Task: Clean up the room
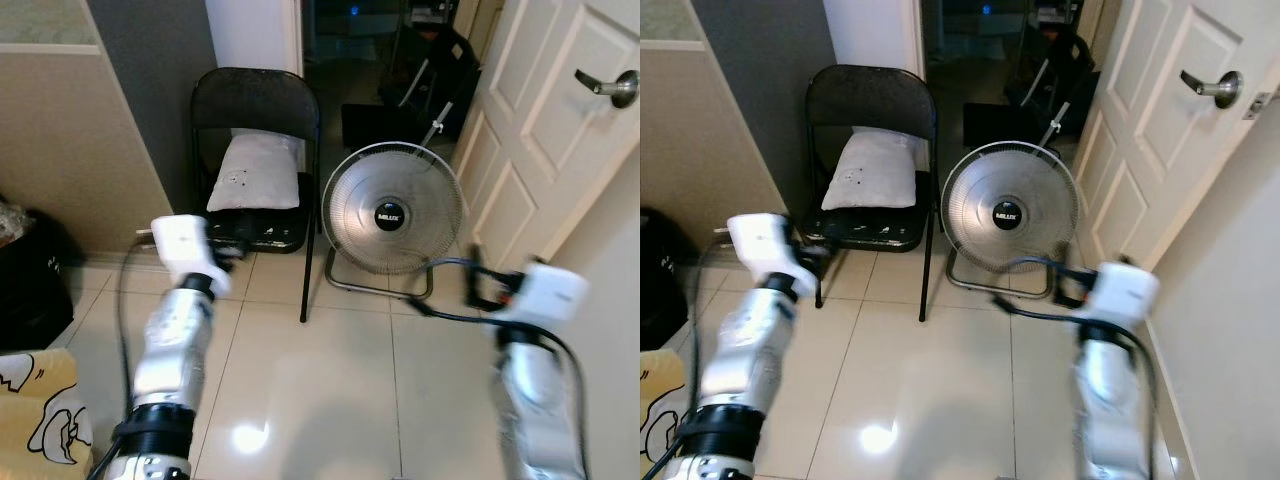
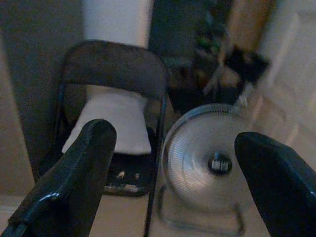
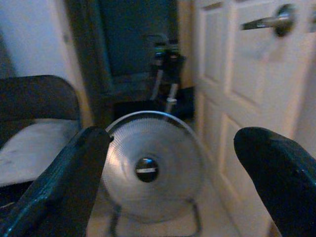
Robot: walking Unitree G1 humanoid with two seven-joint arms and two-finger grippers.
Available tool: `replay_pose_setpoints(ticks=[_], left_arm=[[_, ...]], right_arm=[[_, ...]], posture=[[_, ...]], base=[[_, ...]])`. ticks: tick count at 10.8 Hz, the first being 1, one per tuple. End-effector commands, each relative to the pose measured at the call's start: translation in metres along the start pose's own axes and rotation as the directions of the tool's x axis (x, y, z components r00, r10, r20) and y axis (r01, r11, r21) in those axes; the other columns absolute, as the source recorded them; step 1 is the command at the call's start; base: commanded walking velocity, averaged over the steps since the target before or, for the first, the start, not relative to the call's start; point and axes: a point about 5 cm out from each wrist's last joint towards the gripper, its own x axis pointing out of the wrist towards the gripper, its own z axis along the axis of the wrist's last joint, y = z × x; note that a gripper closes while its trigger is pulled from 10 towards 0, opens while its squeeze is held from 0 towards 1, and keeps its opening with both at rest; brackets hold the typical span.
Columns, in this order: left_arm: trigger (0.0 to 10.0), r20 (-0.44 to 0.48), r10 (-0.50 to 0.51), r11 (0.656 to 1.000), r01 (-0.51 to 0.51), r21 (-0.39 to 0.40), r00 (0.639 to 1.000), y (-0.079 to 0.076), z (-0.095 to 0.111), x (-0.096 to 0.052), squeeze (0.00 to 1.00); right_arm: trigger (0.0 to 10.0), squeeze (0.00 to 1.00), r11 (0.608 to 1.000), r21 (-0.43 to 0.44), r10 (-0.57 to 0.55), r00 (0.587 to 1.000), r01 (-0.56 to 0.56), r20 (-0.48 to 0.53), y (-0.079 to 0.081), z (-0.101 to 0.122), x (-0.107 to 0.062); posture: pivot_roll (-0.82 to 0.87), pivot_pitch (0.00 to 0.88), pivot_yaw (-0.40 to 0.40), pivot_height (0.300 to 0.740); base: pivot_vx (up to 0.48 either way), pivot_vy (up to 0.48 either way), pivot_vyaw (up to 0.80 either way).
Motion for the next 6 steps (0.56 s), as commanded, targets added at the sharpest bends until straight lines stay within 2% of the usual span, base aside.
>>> replay_pose_setpoints(ticks=[1,2,4,6], left_arm=[[10.0,-0.002,-0.051,0.994,0.051,0.102,0.999,-0.007,0.001,0.004,0.00],[10.0,-0.021,-0.100,0.991,0.101,0.089,0.995,-0.012,0.000,0.007,0.00],[10.0,-0.023,-0.122,0.989,0.123,0.082,0.992,-0.019,0.004,0.015,0.00],[10.0,-0.029,-0.127,0.992,0.127,-0.008,0.991,-0.023,0.001,0.015,0.00]], right_arm=[[10.0,0.00,1.000,-0.001,0.028,0.999,-0.028,-0.038,0.004,-0.006,0.001],[10.0,0.00,0.998,-0.017,0.062,0.997,-0.062,-0.042,0.010,-0.006,0.002],[10.0,0.00,0.998,-0.009,0.066,0.996,-0.067,-0.054,0.012,-0.008,0.003],[10.0,0.00,0.999,-0.002,0.042,0.995,-0.042,-0.094,0.005,-0.015,-0.003]], posture=[[-0.15,0.000,0.034,0.740],[-0.15,0.000,0.037,0.740],[-0.16,0.000,0.043,0.740],[-0.18,0.000,0.046,0.740]], base=[[0.000,0.000,0.00],[0.000,0.000,0.00],[0.000,0.480,0.00],[0.000,0.480,0.00]])
